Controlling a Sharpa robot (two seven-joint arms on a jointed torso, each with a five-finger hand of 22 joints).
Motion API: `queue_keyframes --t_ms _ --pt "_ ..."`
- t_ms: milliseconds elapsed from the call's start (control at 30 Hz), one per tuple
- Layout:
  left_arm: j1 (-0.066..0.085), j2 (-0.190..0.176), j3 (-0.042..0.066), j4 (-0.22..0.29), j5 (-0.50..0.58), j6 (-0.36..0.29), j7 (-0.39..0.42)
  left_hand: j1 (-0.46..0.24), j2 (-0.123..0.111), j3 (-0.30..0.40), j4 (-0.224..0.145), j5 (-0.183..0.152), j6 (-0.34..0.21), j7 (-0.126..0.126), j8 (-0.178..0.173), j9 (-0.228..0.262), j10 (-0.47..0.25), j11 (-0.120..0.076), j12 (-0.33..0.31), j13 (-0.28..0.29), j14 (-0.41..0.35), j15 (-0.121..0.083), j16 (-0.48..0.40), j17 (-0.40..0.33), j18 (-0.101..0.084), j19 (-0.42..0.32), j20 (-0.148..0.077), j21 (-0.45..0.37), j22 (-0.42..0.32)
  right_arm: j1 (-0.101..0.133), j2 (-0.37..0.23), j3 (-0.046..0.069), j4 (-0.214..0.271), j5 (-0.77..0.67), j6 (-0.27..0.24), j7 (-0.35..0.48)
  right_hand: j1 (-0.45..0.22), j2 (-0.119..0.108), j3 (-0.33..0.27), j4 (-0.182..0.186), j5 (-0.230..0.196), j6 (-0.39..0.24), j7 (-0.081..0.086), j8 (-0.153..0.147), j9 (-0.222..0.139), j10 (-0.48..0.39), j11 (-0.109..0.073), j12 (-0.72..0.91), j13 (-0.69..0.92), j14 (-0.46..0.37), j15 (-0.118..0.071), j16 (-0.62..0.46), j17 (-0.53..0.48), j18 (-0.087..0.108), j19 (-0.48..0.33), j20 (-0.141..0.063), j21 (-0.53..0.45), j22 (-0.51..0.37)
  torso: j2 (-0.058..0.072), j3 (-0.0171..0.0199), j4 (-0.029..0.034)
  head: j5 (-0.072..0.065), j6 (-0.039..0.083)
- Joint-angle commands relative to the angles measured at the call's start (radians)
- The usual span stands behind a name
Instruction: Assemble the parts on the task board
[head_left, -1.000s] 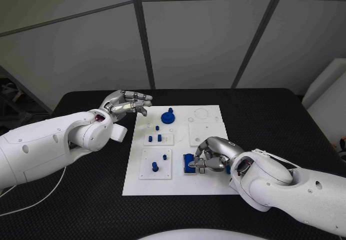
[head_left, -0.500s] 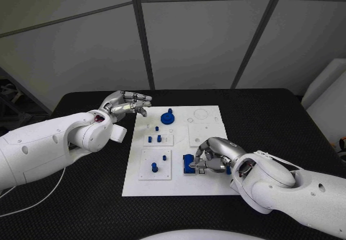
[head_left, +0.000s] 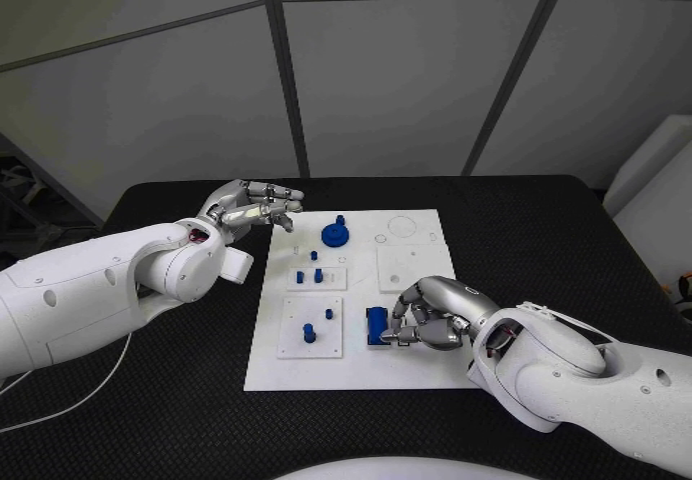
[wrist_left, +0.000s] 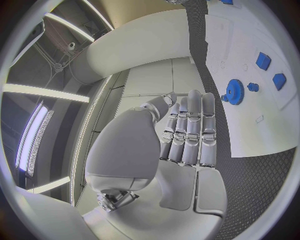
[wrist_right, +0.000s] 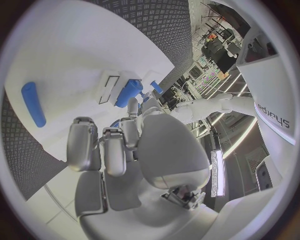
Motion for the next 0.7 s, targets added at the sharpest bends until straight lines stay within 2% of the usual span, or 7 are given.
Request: queue_keyframes --t_ms 33,233,400,533,700 --pt "0.001 0.002 0.001 0.0 0.002 0.009 0.004 -0.007 0.002 -0.006 0.0 -0.001 -0.007 0.003 0.006 0.0 -0.005 0.0 0.005 0.0 -0.001 0.008 -0.006 -0.002 -0.01 -0.006 0.004 -0.002 -0.001 0.001 0.007 0.0 -0.009 0.014 0.036 0.023 0.002 -0.009 -0.001 -0.002 -0.005 0.005 -0.001 0.004 0.002 0.026 -0.016 0.006 0.001 0.087 -0.003 0.006 0.182 -0.013 0.001 -0.004 0.004 0.036 -0.001 -0.0004 0.0023 -0.001 0.0" --pt "0.001 0.001 0.001 0.0 0.002 0.008 0.004 -0.007 0.002 -0.006 0.0 -0.001 -0.007 0.003 0.006 0.0 -0.005 0.0 0.005 0.0 -0.001 0.008 -0.006 -0.002 -0.01 -0.006 0.004 -0.002 -0.001 0.001 0.026 0.0 -0.025 0.013 0.054 0.014 0.013 -0.01 0.002 -0.009 -0.005 0.006 -0.002 0.004 0.002 0.027 -0.017 0.007 0.003 0.087 -0.004 0.006 0.182 -0.013 0.001 -0.004 0.004 0.036 0.001 -0.0011 0.003 0.002 -0.001" --pt "0.001 0.0 0.001 0.001 0.002 0.008 0.004 -0.007 0.002 -0.006 0.0 -0.001 -0.007 0.003 0.006 0.0 -0.005 0.0 0.005 0.0 -0.001 0.008 -0.006 -0.002 -0.01 -0.006 0.004 -0.002 -0.001 0.001 0.033 0.0 -0.032 0.001 0.054 0.005 0.015 -0.01 0.003 -0.01 -0.005 0.006 -0.003 0.004 0.002 0.027 -0.018 0.008 0.004 0.087 -0.004 0.006 0.182 -0.013 0.001 -0.004 0.004 0.036 0.001 -0.0006 0.0003 0.004 -0.001" --pt "0.001 0.0 0.001 0.001 0.002 0.008 0.004 -0.007 0.002 -0.006 0.0 -0.001 -0.007 0.003 0.006 0.0 -0.005 0.0 0.005 0.0 -0.001 0.008 -0.006 -0.002 -0.01 -0.006 0.004 -0.002 -0.001 0.001 0.038 0.0 -0.04 -0.019 0.034 -0.018 0.021 -0.004 0.008 -0.012 -0.004 0.009 -0.004 0.005 0.002 0.03 -0.018 0.013 0.009 0.087 -0.005 0.007 0.184 -0.013 0.003 -0.004 0.005 0.038 0.001 -0.0003 -0.0008 0.003 -0.002" --pt "0.001 0.001 0.001 0.0 0.002 0.008 0.004 -0.007 0.002 -0.006 0.0 -0.001 -0.007 0.003 0.006 0.0 -0.005 0.0 0.005 0.0 -0.001 0.008 -0.006 -0.002 -0.01 -0.006 0.004 -0.002 -0.001 0.001 0.042 0.0 -0.051 -0.038 0.005 -0.04 0.024 0.003 0.012 -0.012 -0.002 0.013 -0.006 0.007 0.003 0.038 -0.02 0.026 0.021 0.088 -0.006 0.008 0.187 -0.014 0.005 -0.005 0.008 0.041 0.0 0.0001 0.0017 0.002 -0.004"
